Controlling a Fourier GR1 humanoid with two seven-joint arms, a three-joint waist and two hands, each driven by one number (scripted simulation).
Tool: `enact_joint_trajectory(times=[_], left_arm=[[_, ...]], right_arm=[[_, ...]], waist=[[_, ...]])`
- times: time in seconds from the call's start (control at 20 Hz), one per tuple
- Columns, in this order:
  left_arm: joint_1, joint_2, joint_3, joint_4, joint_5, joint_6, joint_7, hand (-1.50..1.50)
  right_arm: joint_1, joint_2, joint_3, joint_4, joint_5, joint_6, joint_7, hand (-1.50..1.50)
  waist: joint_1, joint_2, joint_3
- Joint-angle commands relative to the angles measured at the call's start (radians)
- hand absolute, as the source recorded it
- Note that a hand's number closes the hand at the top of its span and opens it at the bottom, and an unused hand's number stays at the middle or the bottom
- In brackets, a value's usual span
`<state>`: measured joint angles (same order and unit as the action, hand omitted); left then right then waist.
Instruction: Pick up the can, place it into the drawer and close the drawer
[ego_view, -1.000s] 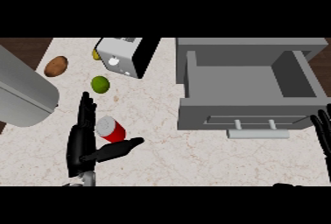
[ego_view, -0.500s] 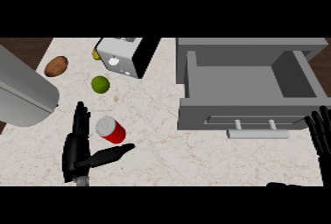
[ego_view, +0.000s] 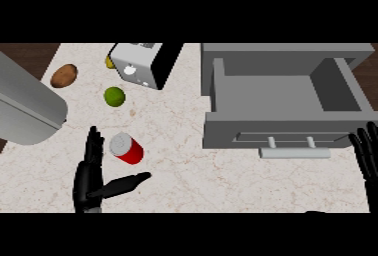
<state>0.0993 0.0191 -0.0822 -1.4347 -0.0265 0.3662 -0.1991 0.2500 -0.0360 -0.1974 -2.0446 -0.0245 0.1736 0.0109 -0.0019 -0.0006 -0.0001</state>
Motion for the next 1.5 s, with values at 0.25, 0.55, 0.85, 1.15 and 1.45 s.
enact_joint_trajectory(times=[0.25,0.55,0.85,1.15,1.45], left_arm=[[-0.025,-0.003,0.069,0.147,0.050,-0.054,-0.111,-1.50],[-0.037,-0.018,0.076,0.275,0.079,-0.038,-0.219,-1.50],[-0.169,0.006,0.150,0.347,0.099,-0.081,-0.177,-1.50],[-0.132,0.005,0.151,0.397,0.092,-0.086,-0.255,-1.50],[-0.196,-0.018,0.119,0.367,0.095,-0.047,-0.146,-1.50]], right_arm=[[0.059,-0.001,-0.051,-0.001,-0.032,0.055,-0.047,-1.50],[0.027,0.035,0.024,-0.033,0.026,0.002,0.016,-1.50],[0.015,-0.007,-0.067,-0.094,-0.070,0.039,0.074,-1.50],[-0.064,-0.032,-0.092,-0.003,-0.064,0.048,0.068,-1.50],[0.041,0.007,-0.078,-0.122,-0.078,0.073,0.079,-1.50]], waist=[[-0.002,0.000,0.000],[-0.002,0.001,0.000],[-0.004,0.000,0.000],[0.000,0.001,0.000],[-0.002,0.000,0.000]])
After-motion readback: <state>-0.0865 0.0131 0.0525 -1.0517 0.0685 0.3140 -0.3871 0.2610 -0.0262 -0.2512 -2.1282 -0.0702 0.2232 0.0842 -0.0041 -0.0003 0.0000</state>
